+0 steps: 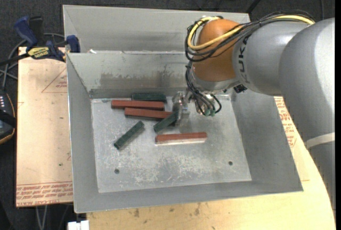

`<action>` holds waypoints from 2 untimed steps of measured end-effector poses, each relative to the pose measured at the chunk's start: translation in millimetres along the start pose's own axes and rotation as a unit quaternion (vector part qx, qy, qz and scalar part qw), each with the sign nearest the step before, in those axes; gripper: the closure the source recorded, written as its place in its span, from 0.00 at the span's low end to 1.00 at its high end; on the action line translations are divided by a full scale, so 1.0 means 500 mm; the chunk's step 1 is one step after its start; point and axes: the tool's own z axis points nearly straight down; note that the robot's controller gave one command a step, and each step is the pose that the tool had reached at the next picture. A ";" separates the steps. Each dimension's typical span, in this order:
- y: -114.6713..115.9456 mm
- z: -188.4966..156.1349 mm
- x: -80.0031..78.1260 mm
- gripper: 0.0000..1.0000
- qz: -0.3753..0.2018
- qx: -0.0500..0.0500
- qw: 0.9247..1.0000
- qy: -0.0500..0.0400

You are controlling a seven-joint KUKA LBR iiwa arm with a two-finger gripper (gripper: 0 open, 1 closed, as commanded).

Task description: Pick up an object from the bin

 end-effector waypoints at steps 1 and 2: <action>0.000 0.000 0.000 0.00 0.000 0.000 1.000 0.000; 0.117 0.006 -0.030 0.00 -0.016 -0.001 1.000 0.000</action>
Offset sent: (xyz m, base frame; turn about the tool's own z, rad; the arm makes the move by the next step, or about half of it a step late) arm 0.0000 0.0000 0.0000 0.0000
